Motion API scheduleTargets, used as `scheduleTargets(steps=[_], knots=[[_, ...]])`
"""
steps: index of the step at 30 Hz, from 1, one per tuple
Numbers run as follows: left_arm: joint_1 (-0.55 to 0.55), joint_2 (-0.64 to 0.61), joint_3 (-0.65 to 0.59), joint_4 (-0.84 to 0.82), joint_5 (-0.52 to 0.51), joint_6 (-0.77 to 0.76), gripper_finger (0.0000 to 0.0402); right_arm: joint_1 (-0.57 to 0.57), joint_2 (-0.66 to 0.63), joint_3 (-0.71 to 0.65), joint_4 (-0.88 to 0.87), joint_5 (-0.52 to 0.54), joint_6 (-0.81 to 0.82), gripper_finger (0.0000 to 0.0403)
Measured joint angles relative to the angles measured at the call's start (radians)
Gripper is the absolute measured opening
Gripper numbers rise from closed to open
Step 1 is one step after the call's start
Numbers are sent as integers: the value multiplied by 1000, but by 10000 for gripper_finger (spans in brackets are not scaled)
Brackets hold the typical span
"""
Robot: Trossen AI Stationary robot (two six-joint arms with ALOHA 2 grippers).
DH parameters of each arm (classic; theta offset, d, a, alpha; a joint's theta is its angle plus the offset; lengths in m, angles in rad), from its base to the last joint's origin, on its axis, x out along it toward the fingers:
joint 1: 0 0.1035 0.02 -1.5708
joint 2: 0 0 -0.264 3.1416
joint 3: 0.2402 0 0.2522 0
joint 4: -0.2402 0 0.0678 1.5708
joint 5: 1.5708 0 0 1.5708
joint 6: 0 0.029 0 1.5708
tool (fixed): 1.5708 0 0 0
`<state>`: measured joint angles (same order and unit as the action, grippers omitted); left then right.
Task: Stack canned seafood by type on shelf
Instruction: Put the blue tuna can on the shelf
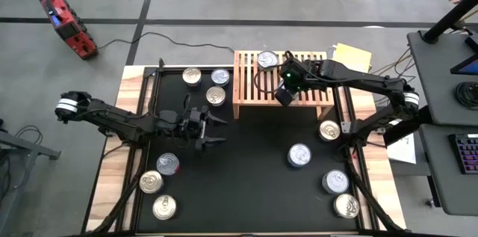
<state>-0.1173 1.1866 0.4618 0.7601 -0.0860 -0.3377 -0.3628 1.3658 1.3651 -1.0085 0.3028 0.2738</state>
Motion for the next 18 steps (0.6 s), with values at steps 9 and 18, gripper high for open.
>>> scheduleTargets(steps=[9, 18], knots=[[0, 0, 0, -13, 0, 0, 323, -37, 3, 0, -4, 14, 56, 9], [0, 0, 0, -19, 0, 0, 323, -39, 2, 2, -68, 21, 107, 9]])
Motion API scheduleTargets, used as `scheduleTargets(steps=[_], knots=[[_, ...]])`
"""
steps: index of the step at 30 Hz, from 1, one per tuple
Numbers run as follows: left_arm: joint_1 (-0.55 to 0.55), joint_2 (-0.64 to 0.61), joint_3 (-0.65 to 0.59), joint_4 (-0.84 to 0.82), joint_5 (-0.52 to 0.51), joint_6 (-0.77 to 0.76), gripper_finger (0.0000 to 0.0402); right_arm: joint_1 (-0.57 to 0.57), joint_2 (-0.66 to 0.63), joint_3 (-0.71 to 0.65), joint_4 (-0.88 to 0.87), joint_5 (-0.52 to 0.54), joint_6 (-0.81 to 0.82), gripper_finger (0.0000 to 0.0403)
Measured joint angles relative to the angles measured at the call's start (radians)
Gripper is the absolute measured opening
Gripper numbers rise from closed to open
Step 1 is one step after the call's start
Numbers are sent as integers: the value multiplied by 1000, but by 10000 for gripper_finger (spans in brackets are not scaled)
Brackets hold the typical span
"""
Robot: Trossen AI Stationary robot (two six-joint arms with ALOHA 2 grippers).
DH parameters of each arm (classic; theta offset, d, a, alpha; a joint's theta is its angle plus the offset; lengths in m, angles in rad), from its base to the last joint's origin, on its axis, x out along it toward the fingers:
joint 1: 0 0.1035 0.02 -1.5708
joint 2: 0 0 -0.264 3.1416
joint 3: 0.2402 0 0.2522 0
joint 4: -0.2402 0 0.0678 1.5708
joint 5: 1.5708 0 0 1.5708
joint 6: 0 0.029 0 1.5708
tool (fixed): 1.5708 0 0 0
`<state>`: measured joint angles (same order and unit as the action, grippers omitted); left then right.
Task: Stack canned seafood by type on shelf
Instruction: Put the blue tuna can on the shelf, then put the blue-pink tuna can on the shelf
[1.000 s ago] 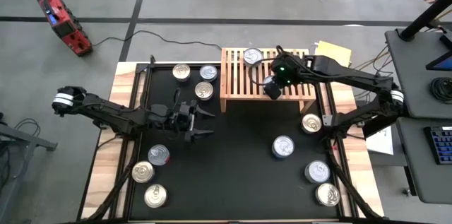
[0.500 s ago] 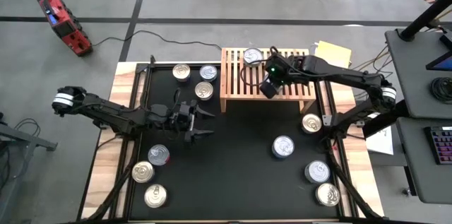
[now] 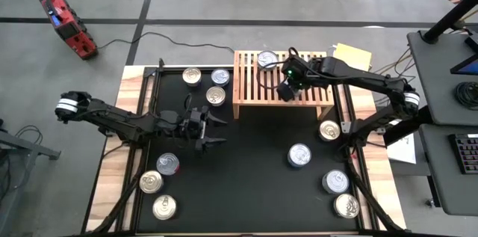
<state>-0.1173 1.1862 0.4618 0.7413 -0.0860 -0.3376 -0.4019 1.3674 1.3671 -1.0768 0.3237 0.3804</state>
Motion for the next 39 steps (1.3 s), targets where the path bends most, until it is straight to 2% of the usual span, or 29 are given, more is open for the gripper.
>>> scheduleTargets(steps=[12, 23, 28, 39], knots=[[0, 0, 0, -3, 0, 0, 323, 5, -37, -3, -57, -14, 23, 9], [0, 1, 0, -11, -5, 0, 323, 35, -96, -3, -2, -15, -5, 9], [0, 2, 0, -27, -7, -19, 323, 101, -103, -2, 59, -13, -34, 9], [0, 2, 0, -140, -10, -66, 323, 321, -103, -1, 125, -9, -32, 9]])
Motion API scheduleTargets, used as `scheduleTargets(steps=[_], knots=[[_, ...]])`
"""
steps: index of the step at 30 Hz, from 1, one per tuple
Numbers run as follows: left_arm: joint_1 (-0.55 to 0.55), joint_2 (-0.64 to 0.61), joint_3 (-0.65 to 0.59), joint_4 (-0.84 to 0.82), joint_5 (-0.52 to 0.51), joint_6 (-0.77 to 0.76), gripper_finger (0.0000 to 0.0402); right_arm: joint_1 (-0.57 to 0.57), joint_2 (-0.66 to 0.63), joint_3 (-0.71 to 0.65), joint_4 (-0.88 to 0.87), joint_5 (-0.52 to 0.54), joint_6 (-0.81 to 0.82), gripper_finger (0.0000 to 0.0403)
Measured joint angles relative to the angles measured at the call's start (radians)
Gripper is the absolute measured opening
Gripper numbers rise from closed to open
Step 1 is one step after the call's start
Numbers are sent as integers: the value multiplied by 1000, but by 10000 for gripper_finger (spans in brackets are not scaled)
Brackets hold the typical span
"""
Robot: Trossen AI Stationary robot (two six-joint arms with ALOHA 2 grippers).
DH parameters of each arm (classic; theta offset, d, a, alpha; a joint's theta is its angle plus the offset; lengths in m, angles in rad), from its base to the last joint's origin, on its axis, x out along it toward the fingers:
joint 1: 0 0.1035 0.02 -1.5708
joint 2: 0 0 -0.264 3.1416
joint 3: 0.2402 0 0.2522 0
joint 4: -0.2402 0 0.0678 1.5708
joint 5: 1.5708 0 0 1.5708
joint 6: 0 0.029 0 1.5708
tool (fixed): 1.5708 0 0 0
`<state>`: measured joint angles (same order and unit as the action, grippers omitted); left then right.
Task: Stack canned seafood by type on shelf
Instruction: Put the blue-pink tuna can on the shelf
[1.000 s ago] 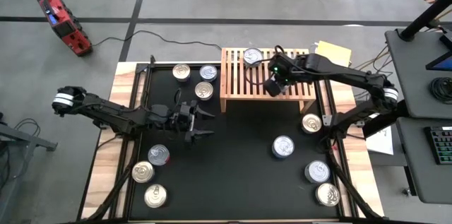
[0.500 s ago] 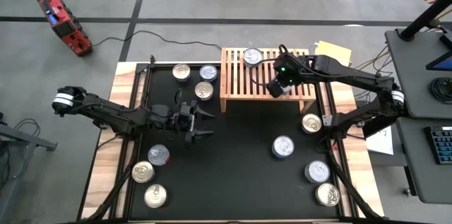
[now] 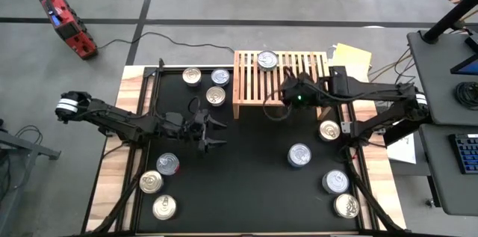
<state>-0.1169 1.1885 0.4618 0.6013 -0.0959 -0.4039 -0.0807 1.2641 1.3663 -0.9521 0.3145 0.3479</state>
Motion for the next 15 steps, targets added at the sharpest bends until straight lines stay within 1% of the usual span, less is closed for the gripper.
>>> scheduleTargets(steps=[2, 6, 8, 13, 15], knots=[[0, 0, 0, 0, 0, 1, 323, 25, 0, 0, -1, 9, 12, 9], [0, 0, 0, 0, 0, 2, 323, 55, 0, 0, -41, 76, 41, 9], [0, 0, 0, -5, 0, 2, 323, 63, 0, -3, -53, 79, 48, 9], [0, -6, 1, -130, 0, -30, 323, 81, 0, -20, -75, 105, 97, 9], [0, -9, 19, -225, 0, -47, 323, 90, -1, -27, -75, 106, 98, 9]])
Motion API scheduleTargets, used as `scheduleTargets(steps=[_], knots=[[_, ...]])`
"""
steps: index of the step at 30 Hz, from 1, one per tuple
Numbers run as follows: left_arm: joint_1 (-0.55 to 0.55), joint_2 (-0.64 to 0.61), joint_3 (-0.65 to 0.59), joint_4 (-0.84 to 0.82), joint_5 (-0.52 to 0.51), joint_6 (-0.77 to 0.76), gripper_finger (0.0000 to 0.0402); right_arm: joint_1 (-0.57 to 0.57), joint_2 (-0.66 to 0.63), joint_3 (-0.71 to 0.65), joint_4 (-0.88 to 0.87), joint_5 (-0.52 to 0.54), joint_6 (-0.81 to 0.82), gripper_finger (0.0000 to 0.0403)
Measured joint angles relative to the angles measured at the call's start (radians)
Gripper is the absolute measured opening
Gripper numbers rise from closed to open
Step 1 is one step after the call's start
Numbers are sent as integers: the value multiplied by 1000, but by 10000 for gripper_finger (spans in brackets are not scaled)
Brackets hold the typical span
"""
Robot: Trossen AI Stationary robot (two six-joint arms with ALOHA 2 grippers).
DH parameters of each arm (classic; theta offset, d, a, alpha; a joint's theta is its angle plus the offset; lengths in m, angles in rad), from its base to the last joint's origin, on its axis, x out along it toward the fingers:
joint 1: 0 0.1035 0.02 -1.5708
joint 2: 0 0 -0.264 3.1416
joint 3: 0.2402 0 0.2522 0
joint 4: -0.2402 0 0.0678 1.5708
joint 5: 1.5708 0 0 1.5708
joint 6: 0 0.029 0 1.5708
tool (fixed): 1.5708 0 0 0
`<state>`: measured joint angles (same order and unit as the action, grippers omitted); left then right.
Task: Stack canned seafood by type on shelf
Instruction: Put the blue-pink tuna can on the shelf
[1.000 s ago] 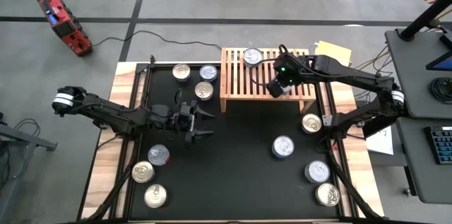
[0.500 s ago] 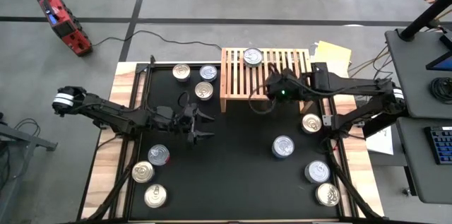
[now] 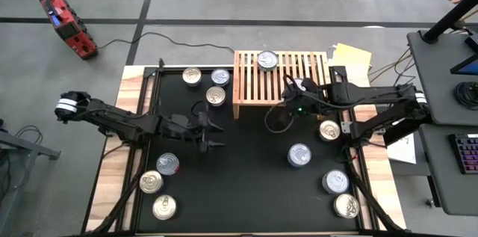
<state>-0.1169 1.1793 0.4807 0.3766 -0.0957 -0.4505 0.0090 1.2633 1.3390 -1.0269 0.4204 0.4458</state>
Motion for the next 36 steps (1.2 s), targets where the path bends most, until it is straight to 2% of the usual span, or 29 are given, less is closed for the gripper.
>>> scheduleTargets(steps=[4, 9, 13, 21, 27, 32, 36], knots=[[-7, 5, 96, -299, -4, -19, 315, 41, 0, -17, 26, 0, -1, 9], [-43, 31, 243, -702, -60, -38, 300, 111, 0, -40, 93, 0, -2, 9], [-86, 57, 310, -890, -80, -63, 287, 182, 0, -63, 167, 1, -16, 9], [-200, 91, 330, -927, -80, -58, 270, 318, 1, -137, 305, 1, -45, 9], [-252, 101, 325, -926, -105, -23, 259, 420, 2, -192, 312, -9, -44, 9], [-246, 109, 325, -926, -280, 72, 242, 491, 2, -271, 394, -9, -19, 9], [-245, 110, 324, -924, -472, 215, 227, 523, 3, -351, 546, -9, -22, 9]])
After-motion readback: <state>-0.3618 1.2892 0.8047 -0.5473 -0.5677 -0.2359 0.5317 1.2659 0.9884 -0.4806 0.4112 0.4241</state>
